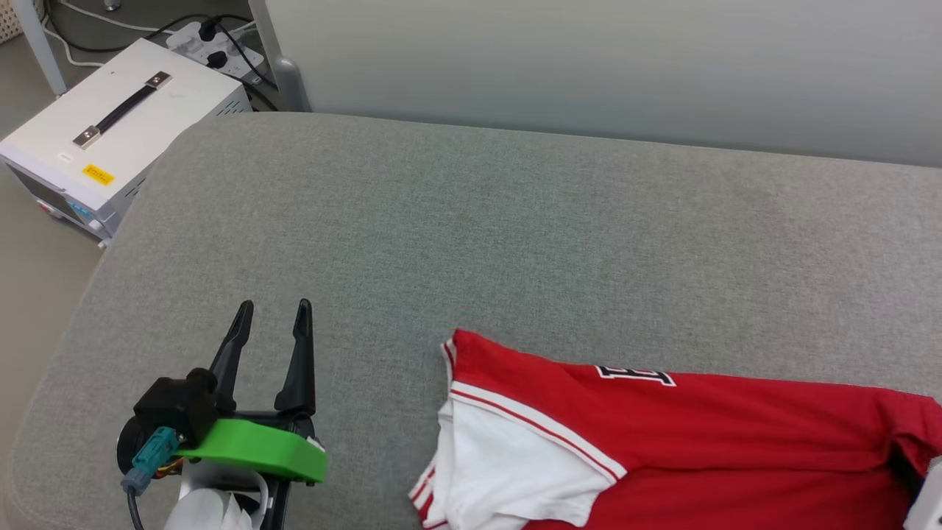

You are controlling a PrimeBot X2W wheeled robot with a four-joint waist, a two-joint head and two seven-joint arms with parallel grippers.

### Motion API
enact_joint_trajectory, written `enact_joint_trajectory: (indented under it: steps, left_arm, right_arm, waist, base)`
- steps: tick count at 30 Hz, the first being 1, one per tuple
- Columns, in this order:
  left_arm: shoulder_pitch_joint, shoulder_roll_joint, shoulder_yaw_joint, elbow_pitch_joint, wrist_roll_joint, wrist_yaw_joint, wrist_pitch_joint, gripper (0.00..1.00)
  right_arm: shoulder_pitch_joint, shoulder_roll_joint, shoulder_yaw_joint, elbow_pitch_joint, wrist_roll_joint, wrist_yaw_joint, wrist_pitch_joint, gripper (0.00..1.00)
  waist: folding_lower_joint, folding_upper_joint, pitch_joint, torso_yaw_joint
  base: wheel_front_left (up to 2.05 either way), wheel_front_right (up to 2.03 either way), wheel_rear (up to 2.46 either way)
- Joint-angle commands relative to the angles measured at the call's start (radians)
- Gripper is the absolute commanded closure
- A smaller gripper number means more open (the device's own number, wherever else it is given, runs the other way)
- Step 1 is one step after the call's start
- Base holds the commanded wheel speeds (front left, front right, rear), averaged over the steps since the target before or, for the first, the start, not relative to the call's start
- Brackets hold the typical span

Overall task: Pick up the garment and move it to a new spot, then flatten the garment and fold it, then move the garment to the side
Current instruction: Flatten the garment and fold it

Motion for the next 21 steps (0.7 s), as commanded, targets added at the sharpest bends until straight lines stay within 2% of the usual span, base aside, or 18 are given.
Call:
enact_joint_trajectory:
  steps: [1, 8, 16, 21]
  left_arm:
    - [0.023, -0.011, 0.002, -0.001, 0.017, -0.005, -0.006, 0.0]
    - [0.032, -0.02, 0.008, 0.002, 0.017, -0.008, -0.006, 0.0]
    - [0.053, -0.028, 0.011, 0.008, 0.017, -0.009, -0.006, 0.0]
    - [0.058, -0.024, 0.009, 0.01, 0.017, -0.01, -0.006, 0.0]
  right_arm:
    - [-0.012, -0.021, -0.028, 0.009, -0.022, -0.002, -0.016, 1.0]
    - [0.008, -0.024, -0.081, -0.024, -0.055, -0.002, -0.012, 1.0]
    - [0.072, 0.022, -0.042, -0.214, -0.016, -0.002, 0.048, 1.0]
    - [0.109, 0.078, 0.013, -0.341, 0.002, -0.002, 0.107, 1.0]
  waist:
    - [0.0, 0.0115, -0.007, -0.007]
    - [0.0, 0.0115, -0.024, -0.022]
    - [0.0, 0.0115, -0.052, -0.035]
    - [0.0, 0.0115, -0.061, -0.037]
  base:
    - [0.0, 0.0, 0.0]
    - [0.0, 0.0, 0.0]
    - [0.0, 0.0, 0.0]
    - [0.0, 0.0, 0.0]
